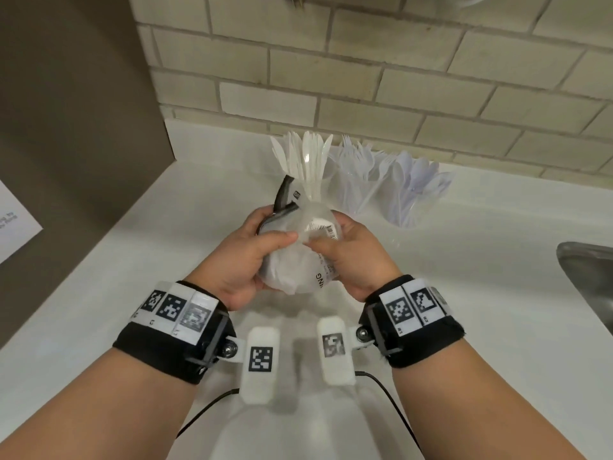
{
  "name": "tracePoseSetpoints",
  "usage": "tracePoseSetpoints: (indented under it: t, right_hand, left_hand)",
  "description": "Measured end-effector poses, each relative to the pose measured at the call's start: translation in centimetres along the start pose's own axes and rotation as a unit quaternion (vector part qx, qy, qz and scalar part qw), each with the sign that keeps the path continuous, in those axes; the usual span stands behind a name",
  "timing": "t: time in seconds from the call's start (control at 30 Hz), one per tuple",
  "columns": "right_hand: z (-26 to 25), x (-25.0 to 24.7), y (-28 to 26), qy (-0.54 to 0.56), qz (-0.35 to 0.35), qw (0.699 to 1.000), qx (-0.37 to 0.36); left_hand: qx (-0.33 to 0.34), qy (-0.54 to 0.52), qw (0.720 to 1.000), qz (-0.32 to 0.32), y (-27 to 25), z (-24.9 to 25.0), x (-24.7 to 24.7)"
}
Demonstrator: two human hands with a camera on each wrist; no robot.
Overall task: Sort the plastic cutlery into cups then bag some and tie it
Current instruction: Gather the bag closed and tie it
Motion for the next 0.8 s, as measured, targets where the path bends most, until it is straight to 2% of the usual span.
tracePoseSetpoints:
  t: [0.03,0.07,0.13,0.2,0.23,0.27,0.33,0.4,0.43,0.5,0.57,0.6,0.63,0.7,0.77,0.8]
  right_hand:
    - [-0.7,-0.1,-0.2,-0.112,0.013,0.993,-0.046]
    - [-1.4,0.0,-0.5,-0.224,0.018,0.97,-0.091]
    - [-2.3,1.4,-1.4,-0.392,-0.014,0.904,-0.168]
    - [-2.1,2.8,-2.3,-0.467,-0.072,0.858,-0.202]
    - [-2.0,3.2,-2.6,-0.483,-0.098,0.845,-0.207]
    - [-1.9,3.4,-2.8,-0.481,-0.122,0.842,-0.211]
    - [-1.6,3.3,-3.2,-0.439,-0.178,0.858,-0.201]
    - [-1.2,3.3,-3.4,-0.432,-0.215,0.857,-0.182]
    - [-1.0,3.2,-3.4,-0.455,-0.209,0.847,-0.179]
    - [-0.8,2.6,-2.6,-0.517,-0.149,0.823,-0.184]
    - [-0.9,2.0,-1.7,-0.559,-0.089,0.806,-0.174]
    - [-0.9,1.5,-1.4,-0.558,-0.072,0.811,-0.16]
    - [-0.8,1.1,-1.1,-0.543,-0.061,0.825,-0.144]
    - [-1.1,0.4,-0.9,-0.502,-0.045,0.854,-0.129]
    - [-1.6,0.3,-0.9,-0.483,-0.045,0.864,-0.133]
    - [-1.9,0.4,-1.0,-0.48,-0.051,0.865,-0.139]
  left_hand:
    - [0.017,0.029,0.999,0.025,0.0,0.2,-0.4]
    - [0.025,0.049,0.998,0.04,0.1,0.4,-0.5]
    - [0.026,0.065,0.996,0.054,0.0,0.4,-0.5]
    - [0.021,0.075,0.995,0.064,-0.1,0.4,-0.7]
    - [0.016,0.076,0.994,0.072,-0.1,0.4,-0.8]
    - [0.009,0.071,0.994,0.081,-0.1,0.3,-1.0]
    - [-0.012,0.038,0.995,0.096,0.0,0.2,-1.6]
    - [-0.047,-0.035,0.992,0.114,0.2,-0.3,-2.3]
    - [-0.069,-0.077,0.987,0.121,0.2,-0.7,-2.4]
    - [-0.105,-0.116,0.982,0.103,0.1,-1.2,-1.8]
    - [-0.098,-0.141,0.985,0.03,0.0,-0.9,-0.5]
    - [-0.087,-0.146,0.985,-0.023,-0.3,-0.5,0.4]
    - [-0.078,-0.132,0.985,-0.075,-0.7,-0.2,1.1]
    - [-0.045,-0.004,0.991,-0.129,-1.3,0.1,1.4]
    - [0.022,0.157,0.978,-0.134,-1.8,0.2,1.4]
    - [0.056,0.193,0.972,-0.125,-1.9,0.3,1.5]
Point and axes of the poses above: each hand's wrist, its own y-axis towards the middle knuckle, its own x-axis out of the palm, z = x × y, the point moved 8 cm from there along y, towards the middle knuckle, and after that the axes turned 1 degree about -y, right-handed, at the moved point
